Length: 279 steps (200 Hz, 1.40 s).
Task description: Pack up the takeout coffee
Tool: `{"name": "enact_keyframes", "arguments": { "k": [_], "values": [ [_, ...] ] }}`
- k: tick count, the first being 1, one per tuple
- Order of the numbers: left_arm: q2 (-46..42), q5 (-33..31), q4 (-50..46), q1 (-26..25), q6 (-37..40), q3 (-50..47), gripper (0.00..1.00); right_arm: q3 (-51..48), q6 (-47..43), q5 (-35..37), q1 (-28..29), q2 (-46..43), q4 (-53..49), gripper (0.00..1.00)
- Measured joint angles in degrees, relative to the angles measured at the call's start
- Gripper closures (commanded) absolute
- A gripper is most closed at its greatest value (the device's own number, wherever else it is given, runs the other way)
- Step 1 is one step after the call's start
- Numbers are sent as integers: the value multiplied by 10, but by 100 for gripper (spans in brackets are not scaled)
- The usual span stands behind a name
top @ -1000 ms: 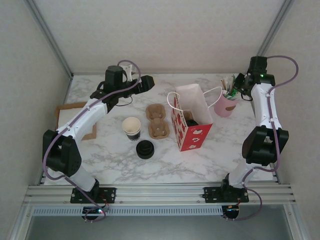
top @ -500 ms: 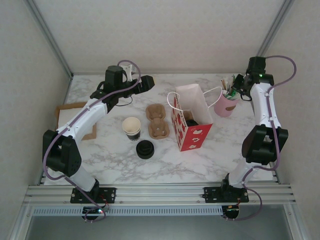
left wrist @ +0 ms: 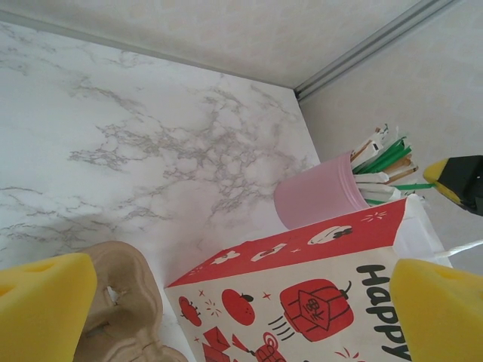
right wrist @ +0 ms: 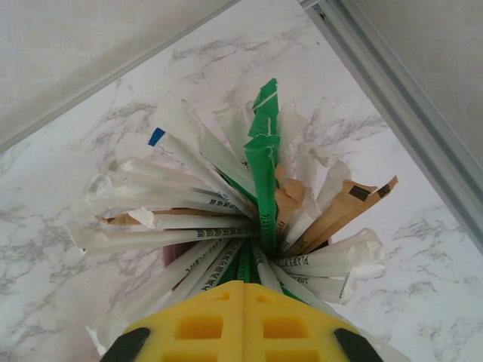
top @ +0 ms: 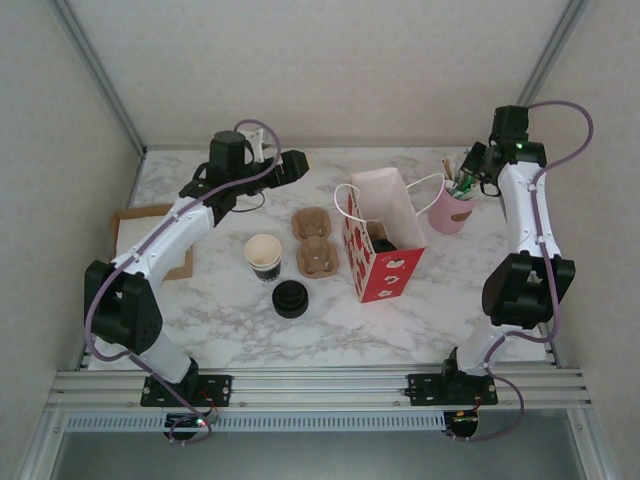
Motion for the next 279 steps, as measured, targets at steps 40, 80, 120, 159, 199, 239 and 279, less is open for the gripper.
{"name": "enact_keyframes", "arguments": {
  "k": [40, 80, 120, 159, 199, 239, 279],
  "values": [
    [-23, 0, 0, 0, -4, 0, 0, 0, 0, 9, 4, -21, -2, 100],
    [-56, -1, 0, 0, -9, -13, 0, 0, 0, 12, 4, -72, -2, 100],
    [-97, -10, 0, 0, -19, -35, 0, 0, 0, 14, 4, -136, -2, 100],
    [-148, -19, 0, 0, -26, -56, 0, 0, 3, 14, 4, -197, -5, 100],
    [-209, -31, -6, 0, -35, -76, 0, 16, 7, 7, 4, -246, -29, 100],
    [-262, -40, -18, 0, -39, -94, 1, 51, 13, -14, 4, -289, -60, 100],
    [-304, -49, -42, 0, -46, -109, 0, 98, 23, -50, 4, -318, -92, 100]
  ]
}}
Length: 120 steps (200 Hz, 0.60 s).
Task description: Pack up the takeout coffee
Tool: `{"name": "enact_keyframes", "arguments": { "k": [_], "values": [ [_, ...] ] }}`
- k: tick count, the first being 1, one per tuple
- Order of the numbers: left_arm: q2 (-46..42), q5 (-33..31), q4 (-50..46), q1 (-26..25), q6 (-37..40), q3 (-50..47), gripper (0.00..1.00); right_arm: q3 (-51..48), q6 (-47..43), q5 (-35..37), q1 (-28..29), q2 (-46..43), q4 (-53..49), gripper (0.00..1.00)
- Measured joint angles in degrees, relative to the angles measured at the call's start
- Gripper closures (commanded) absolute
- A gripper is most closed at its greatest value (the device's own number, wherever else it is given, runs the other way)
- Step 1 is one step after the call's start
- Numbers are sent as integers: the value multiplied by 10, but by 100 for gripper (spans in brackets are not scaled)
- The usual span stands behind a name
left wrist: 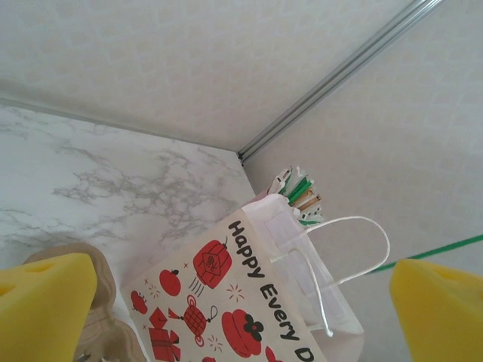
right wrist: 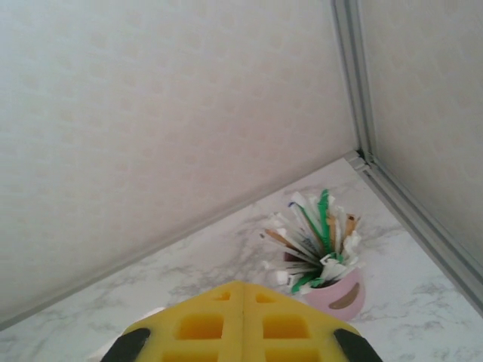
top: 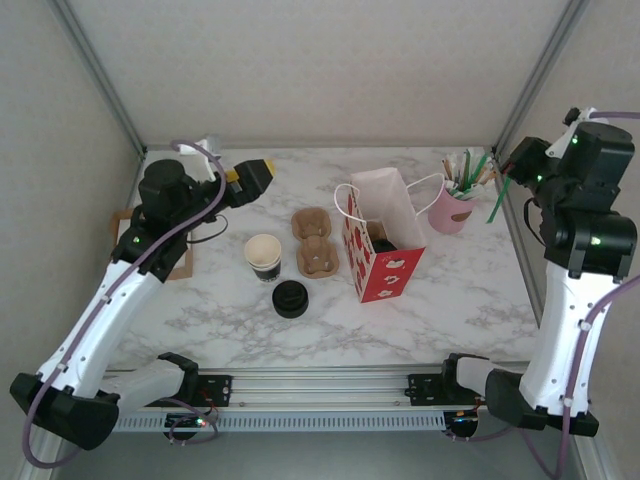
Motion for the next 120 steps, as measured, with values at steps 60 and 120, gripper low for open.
{"name": "enact_keyframes", "arguments": {
  "k": [60, 120],
  "values": [
    [-50, -12, -19, 0, -8, -29, 0, 69, 35, -117, 0, 6, -36, 100],
    [-85, -28, -39, 0, -10, -48, 0, 93, 99, -254, 0, 31, -26, 100]
  ]
}}
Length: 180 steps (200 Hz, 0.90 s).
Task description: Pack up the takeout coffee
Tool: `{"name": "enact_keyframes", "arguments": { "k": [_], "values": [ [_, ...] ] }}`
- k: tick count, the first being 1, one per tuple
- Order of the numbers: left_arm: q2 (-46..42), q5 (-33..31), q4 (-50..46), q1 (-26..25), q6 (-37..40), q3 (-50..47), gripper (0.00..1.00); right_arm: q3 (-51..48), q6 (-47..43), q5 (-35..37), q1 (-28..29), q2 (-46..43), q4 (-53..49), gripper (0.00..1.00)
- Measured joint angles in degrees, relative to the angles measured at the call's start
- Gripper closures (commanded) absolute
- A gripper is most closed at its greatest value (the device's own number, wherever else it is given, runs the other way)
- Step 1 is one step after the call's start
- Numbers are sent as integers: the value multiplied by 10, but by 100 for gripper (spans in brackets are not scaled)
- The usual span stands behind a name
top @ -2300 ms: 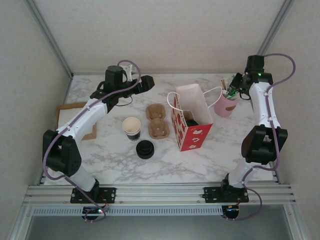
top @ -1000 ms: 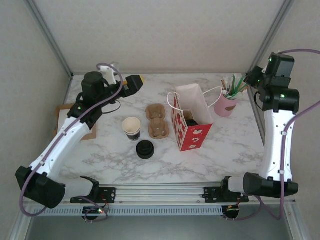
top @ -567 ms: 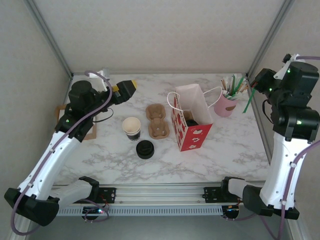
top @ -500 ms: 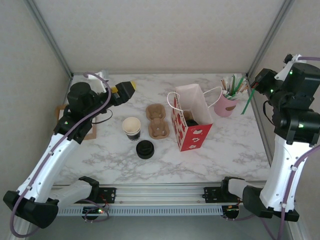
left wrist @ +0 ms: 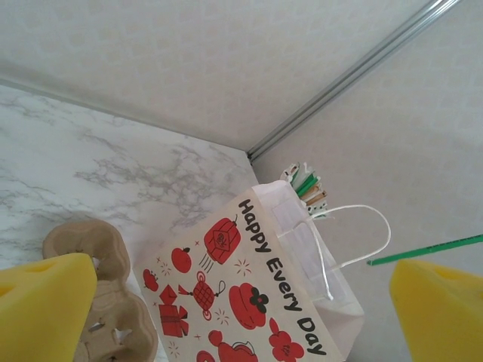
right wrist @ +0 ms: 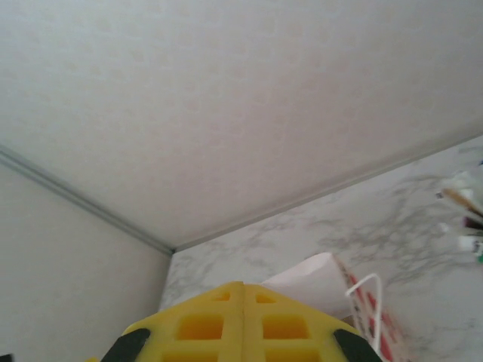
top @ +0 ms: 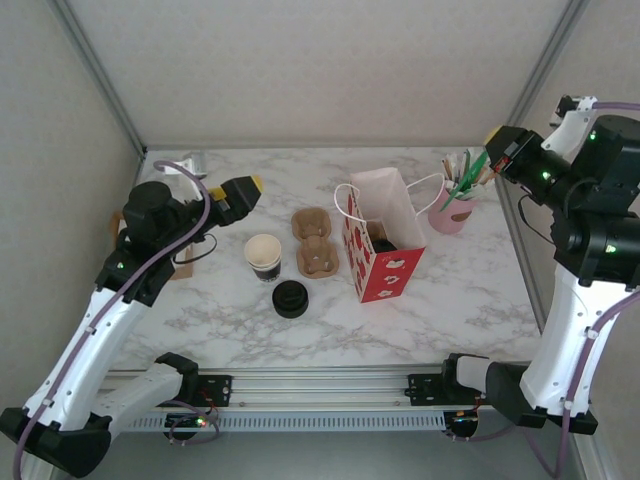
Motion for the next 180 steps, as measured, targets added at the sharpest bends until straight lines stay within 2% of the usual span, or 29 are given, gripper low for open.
{"name": "enact_keyframes", "arguments": {
  "k": [38, 75, 143, 180],
  "values": [
    [-15, -7, -6, 0, -1, -15, 0, 0, 43, -57, 6, 14, 36, 100],
    [-16, -12, -10, 0, -1, -22, 0, 0, 65, -75, 22, 21, 57, 100],
    [-16, -15, -10, 0, -1, -28, 0, -1, 89, -70, 99, 53, 98, 100],
    [-10, -15, -10, 0, -1, -34, 0, -33, 83, -39, 150, 67, 114, 100]
  ]
}}
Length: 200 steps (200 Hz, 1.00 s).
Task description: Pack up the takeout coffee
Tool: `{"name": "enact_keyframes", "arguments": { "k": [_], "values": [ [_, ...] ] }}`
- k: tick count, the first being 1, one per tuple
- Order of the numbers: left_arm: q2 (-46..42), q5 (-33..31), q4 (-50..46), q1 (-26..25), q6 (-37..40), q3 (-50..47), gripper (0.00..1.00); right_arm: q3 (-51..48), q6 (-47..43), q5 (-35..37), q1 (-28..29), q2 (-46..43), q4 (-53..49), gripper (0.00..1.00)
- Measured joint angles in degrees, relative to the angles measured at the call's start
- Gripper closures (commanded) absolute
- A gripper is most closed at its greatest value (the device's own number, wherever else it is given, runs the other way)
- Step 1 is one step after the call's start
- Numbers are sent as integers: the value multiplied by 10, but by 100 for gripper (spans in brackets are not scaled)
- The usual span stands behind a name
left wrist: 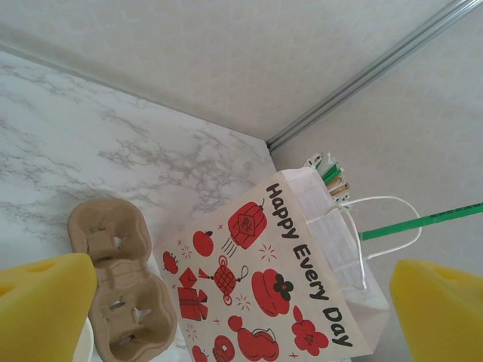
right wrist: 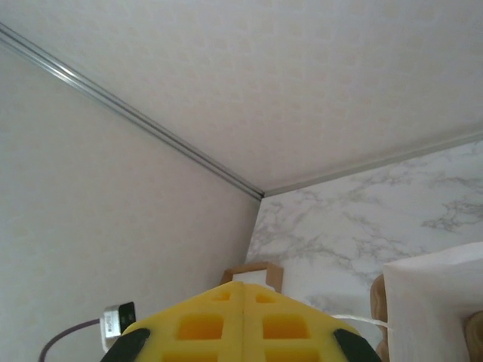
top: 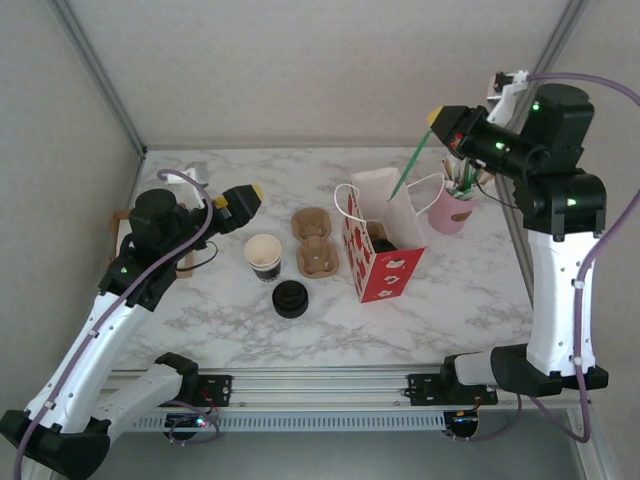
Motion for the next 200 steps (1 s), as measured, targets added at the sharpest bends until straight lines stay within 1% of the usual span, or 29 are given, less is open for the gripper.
{"name": "enact_keyframes", "arguments": {
  "k": [48, 98, 136, 168, 183, 200],
  "values": [
    [8, -3, 3, 0, 0, -7, 0, -117, -2, 58, 56, 4, 55, 100],
    [14, -37, 10, 0, 2, -23, 0, -247, 6, 121, 113, 15, 136, 100],
    [33, -49, 12, 0, 5, -29, 0, -359, 27, 150, 122, 8, 210, 100],
    [36, -60, 11, 0, 7, -42, 0, -429, 39, 163, 127, -1, 241, 100],
    [37, -62, 10, 0, 7, -45, 0, -441, 41, 169, 134, -1, 244, 90],
    [42, -65, 9, 0, 7, -45, 0, -443, 38, 179, 145, -1, 244, 84]
  ]
}}
